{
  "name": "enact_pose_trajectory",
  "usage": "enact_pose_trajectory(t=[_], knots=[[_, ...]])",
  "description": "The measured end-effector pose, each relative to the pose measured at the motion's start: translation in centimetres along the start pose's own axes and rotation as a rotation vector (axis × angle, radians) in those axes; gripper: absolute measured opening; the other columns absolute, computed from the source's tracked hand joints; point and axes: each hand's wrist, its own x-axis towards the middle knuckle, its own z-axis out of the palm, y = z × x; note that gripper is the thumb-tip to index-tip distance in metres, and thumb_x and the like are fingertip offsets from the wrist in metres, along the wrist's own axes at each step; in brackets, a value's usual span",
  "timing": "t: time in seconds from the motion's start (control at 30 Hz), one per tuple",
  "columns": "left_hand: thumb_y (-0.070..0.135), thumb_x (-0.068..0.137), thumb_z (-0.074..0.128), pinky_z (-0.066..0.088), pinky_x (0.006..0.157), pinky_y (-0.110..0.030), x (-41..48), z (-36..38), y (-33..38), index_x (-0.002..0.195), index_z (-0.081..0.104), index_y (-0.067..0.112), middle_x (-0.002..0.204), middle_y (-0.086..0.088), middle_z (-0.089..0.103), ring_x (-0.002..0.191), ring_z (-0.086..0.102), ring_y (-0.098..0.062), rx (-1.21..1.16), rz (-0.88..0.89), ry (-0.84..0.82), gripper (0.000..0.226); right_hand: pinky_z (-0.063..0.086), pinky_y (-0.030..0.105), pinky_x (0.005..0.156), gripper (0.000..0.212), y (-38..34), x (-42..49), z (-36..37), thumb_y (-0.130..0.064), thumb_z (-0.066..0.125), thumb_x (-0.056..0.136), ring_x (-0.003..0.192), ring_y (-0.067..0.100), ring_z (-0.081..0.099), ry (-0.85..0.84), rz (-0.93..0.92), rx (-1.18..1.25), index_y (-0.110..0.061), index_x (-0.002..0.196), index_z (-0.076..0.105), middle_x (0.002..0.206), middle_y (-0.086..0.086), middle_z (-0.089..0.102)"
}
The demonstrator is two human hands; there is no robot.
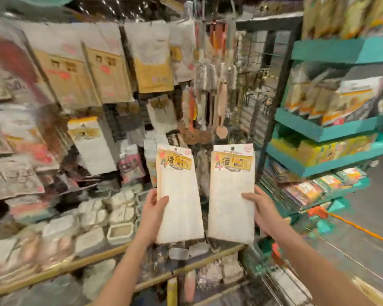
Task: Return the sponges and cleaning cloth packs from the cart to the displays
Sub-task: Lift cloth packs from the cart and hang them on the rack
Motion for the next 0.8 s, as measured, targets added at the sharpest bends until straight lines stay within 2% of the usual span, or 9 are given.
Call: enact_pose_trajectory(t=[0.07, 0.13, 0.23, 0.33, 0.4, 0.53, 0.67, 0.8], knots=[[0.019, 0.078, 0.063, 0.049, 0.078, -0.044, 1.7, -4.9, 0.8, 0.096, 0.06, 0.022, 0.1, -0.01, 0.068, 0.088, 0.063, -0.026, -0.02, 0.017, 0.036, 0.019, 0.051, 0.05, 0.089, 0.037, 1.7, 1.8, 4.7, 0.007, 0.049, 0.082, 0.098, 0.034, 0.066, -0.058, 0.021, 0.005, -0.005, 0.116, 0.058, 0.112, 0.016, 0.069], [0.008, 0.086, 0.061, 0.05, 0.081, -0.042, 2.7, -9.3, 1.5, 0.103, 0.059, 0.014, 0.105, -0.013, 0.068, 0.092, 0.063, -0.027, -0.031, 0.024, 0.087, 0.019, 0.042, 0.056, 0.1, 0.04, 3.6, 3.0, 9.1, 0.006, 0.049, 0.082, 0.108, 0.038, 0.061, -0.096, 0.036, -0.02, -0.002, 0.121, 0.055, 0.119, 0.019, 0.065], [0.0, 0.093, 0.051, 0.054, 0.071, -0.031, 4.6, -15.0, 2.4, 0.114, 0.052, 0.003, 0.11, -0.015, 0.066, 0.091, 0.066, -0.024, -0.078, 0.014, 0.141, 0.022, 0.041, 0.054, 0.102, 0.042, 6.0, 4.7, 14.9, 0.001, 0.049, 0.087, 0.115, 0.037, 0.059, -0.191, 0.09, -0.017, -0.002, 0.129, 0.05, 0.125, 0.018, 0.062], [-0.003, 0.093, 0.049, 0.054, 0.065, -0.026, 6.3, -19.1, 2.9, 0.118, 0.05, 0.003, 0.111, -0.014, 0.065, 0.087, 0.066, -0.02, -0.105, 0.002, 0.189, 0.026, 0.041, 0.056, 0.102, 0.041, 7.5, 6.3, 19.2, -0.001, 0.049, 0.088, 0.115, 0.037, 0.059, -0.26, 0.127, -0.041, -0.002, 0.13, 0.05, 0.126, 0.019, 0.061], [-0.002, 0.094, 0.049, 0.054, 0.068, -0.028, 7.8, -21.3, 3.0, 0.12, 0.049, 0.002, 0.112, -0.015, 0.064, 0.089, 0.064, -0.021, -0.118, -0.011, 0.233, 0.027, 0.043, 0.056, 0.1, 0.039, 8.2, 7.7, 21.2, 0.0, 0.048, 0.089, 0.112, 0.036, 0.061, -0.256, 0.148, -0.064, -0.003, 0.128, 0.051, 0.123, 0.018, 0.063], [0.002, 0.094, 0.05, 0.053, 0.083, -0.046, 11.4, -24.1, 2.8, 0.116, 0.053, 0.009, 0.114, -0.013, 0.066, 0.099, 0.065, -0.03, -0.165, -0.046, 0.274, 0.023, 0.051, 0.049, 0.089, 0.032, 8.4, 10.4, 24.2, 0.002, 0.048, 0.089, 0.106, 0.031, 0.065, -0.247, 0.174, -0.115, -0.011, 0.118, 0.057, 0.114, 0.011, 0.069], [0.002, 0.093, 0.052, 0.051, 0.088, -0.053, 15.9, -25.4, 2.8, 0.114, 0.053, 0.008, 0.116, -0.018, 0.065, 0.101, 0.064, -0.036, -0.19, -0.078, 0.311, 0.022, 0.051, 0.046, 0.085, 0.036, 8.1, 13.8, 25.8, 0.004, 0.05, 0.088, 0.104, 0.029, 0.065, -0.239, 0.194, -0.141, -0.01, 0.12, 0.056, 0.115, 0.01, 0.068], [0.003, 0.094, 0.052, 0.053, 0.084, -0.045, 19.7, -26.2, 3.3, 0.122, 0.05, 0.003, 0.118, -0.019, 0.064, 0.103, 0.064, -0.034, -0.182, -0.08, 0.313, 0.028, 0.052, 0.04, 0.073, 0.032, 7.3, 16.8, 27.0, 0.005, 0.049, 0.088, 0.098, 0.03, 0.066, -0.245, 0.209, -0.166, -0.012, 0.114, 0.059, 0.11, 0.011, 0.069]])
